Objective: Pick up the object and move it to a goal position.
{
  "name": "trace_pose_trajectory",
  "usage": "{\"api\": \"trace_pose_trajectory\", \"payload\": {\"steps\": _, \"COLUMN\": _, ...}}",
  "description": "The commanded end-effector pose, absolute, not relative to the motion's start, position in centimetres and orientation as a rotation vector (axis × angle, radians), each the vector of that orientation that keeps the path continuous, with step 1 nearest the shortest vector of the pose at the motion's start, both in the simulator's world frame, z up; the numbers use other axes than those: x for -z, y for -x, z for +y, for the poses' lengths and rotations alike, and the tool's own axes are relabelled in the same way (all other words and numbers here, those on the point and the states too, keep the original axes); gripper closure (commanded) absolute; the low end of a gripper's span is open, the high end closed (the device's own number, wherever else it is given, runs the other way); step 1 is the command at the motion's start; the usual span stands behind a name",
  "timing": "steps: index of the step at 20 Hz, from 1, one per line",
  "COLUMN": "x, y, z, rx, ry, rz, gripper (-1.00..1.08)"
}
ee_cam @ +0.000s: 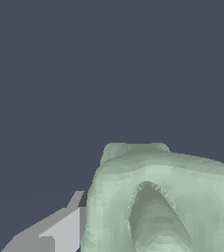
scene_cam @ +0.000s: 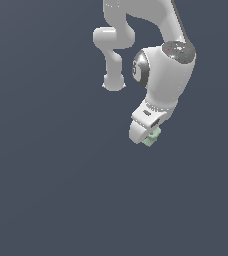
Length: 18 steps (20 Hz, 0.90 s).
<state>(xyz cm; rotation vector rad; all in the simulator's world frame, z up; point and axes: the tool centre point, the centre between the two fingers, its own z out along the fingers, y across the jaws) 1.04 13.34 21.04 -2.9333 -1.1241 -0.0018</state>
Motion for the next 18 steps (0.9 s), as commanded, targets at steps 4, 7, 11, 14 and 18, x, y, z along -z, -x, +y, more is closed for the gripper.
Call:
{"api": "trace_pose_trajectory", "payload": {"steps": 4, "x": -26.8, "y": -1.9, "z": 15.3, "rx": 0.001, "ry": 2.933, "rz": -1.124, "gripper": 1.08}}
{"api": "trace_pose_trajectory", "payload": {"steps": 7, "x": -29.7, "y": -2.4, "z": 16.3, "rx": 0.001, "ry": 2.933, "rz": -1.124, "gripper": 1.08}}
{"api": "trace_pose_trajectory", "payload": {"steps": 11, "x": -33.2, "y": -3.0, "z": 17.4, "rx": 0.000, "ry": 2.933, "rz": -1.123, "gripper": 1.08}}
{"api": "trace_pose_trajectory", "payload": {"steps": 14, "x": -35.5, "y": -3.4, "z": 18.2, "rx": 0.000, "ry": 2.933, "rz": -1.122, "gripper": 1.08}}
{"api": "trace_pose_trajectory", "payload": {"steps": 18, "x": -38.1, "y": -3.9, "z": 19.1, "rx": 0.000, "ry": 2.933, "rz": -1.122, "gripper": 1.08}}
